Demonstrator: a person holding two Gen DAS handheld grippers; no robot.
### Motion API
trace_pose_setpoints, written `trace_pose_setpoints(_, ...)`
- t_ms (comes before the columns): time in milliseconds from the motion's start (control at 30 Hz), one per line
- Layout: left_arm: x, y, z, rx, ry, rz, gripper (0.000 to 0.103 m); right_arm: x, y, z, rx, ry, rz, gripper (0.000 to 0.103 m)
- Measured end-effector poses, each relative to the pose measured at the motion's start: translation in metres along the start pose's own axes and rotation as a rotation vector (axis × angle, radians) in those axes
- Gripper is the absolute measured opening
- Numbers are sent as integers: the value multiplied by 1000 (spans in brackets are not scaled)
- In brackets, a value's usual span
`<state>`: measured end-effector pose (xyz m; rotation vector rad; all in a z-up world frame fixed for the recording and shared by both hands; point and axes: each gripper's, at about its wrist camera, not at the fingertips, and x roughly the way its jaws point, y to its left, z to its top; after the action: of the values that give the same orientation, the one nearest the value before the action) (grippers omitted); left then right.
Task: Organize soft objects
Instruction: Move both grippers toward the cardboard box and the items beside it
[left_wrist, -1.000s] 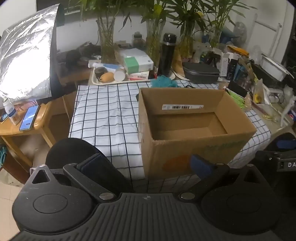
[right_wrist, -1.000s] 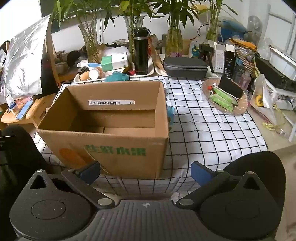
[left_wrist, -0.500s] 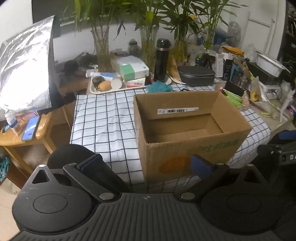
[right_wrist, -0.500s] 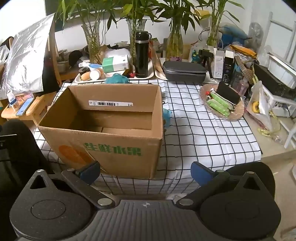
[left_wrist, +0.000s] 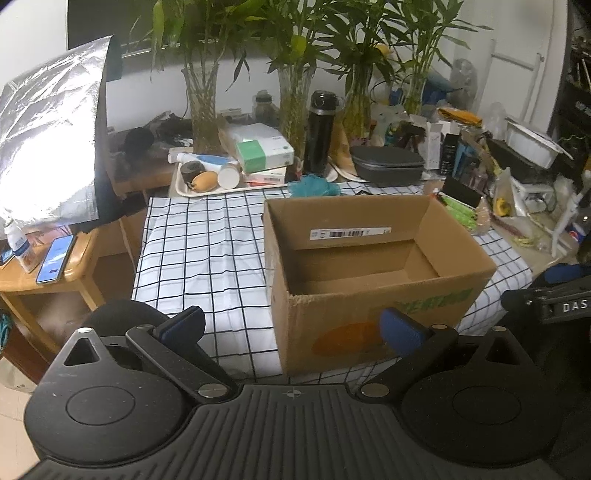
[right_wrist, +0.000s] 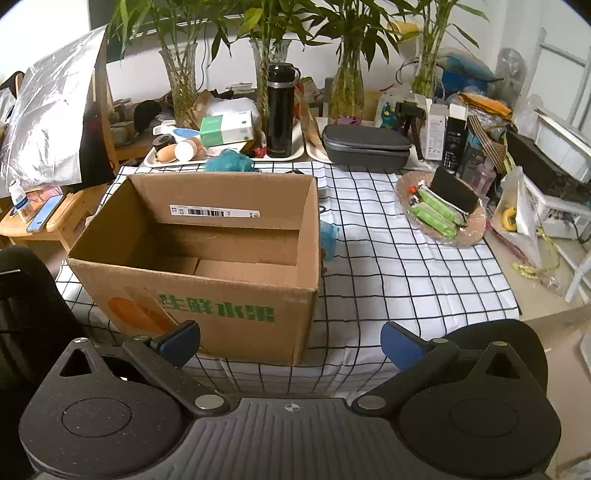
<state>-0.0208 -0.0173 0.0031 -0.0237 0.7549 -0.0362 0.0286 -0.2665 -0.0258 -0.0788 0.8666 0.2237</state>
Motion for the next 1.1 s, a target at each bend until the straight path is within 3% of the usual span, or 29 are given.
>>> trace_pose_setpoints(233, 1, 1, 2, 8, -17, -15, 103, 6, -1, 0, 0, 12, 18, 103)
trace_pose_setpoints(400, 5, 6, 3, -20, -1, -86, 103, 7, -3, 4, 13, 10, 37, 103)
trace_pose_setpoints(1100, 21, 5, 14, -32, 7, -110, 103, 25, -21, 11, 52, 38, 32, 103)
